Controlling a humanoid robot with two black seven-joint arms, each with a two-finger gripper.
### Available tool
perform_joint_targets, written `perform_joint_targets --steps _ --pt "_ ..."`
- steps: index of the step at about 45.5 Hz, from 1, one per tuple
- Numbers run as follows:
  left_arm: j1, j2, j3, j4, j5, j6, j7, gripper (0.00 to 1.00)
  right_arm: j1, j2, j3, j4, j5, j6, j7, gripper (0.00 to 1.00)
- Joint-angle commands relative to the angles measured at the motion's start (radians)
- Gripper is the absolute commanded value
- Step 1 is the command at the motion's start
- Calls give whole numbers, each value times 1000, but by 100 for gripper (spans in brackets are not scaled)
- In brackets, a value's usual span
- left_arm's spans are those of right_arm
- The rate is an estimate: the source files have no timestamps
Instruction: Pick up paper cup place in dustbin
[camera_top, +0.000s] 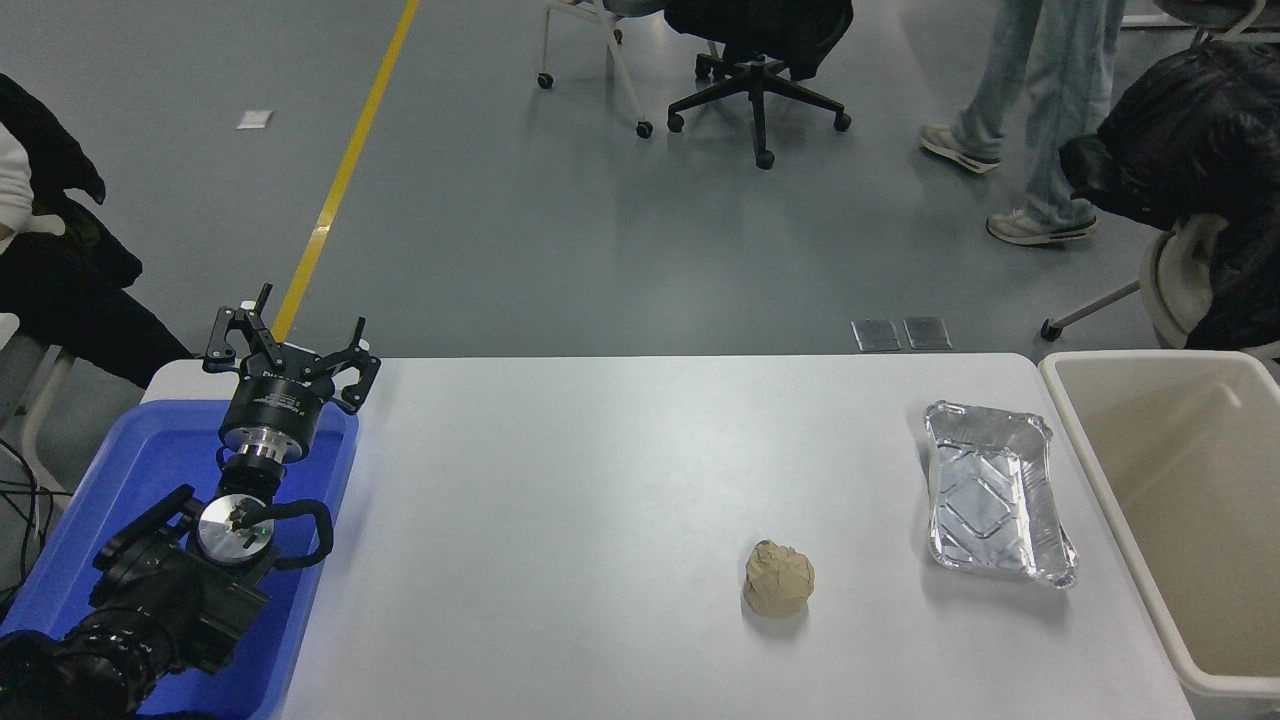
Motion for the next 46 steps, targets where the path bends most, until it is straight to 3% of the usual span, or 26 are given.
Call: perform_joint_targets --steps 1,20,26,32,42,46 --pt "-1 1 0 0 0 0 0 99 -65 85 47 -15 3 -39 1 0" --pt "1 1 0 0 0 0 0 99 -80 111 58 -14 6 -41 3 0" --pt "1 -1 0 0 0 0 0 99 -80 111 58 -15 17 -44 1 48" --pt "-1 -1 0 0 0 0 0 99 -80 107 58 -14 17 -52 1 81" --pt "1 1 0 0 0 0 0 99 -75 102 58 -12 17 -52 1 98" --pt "-1 1 0 0 0 0 0 99 -68 102 58 -12 17 -50 1 98"
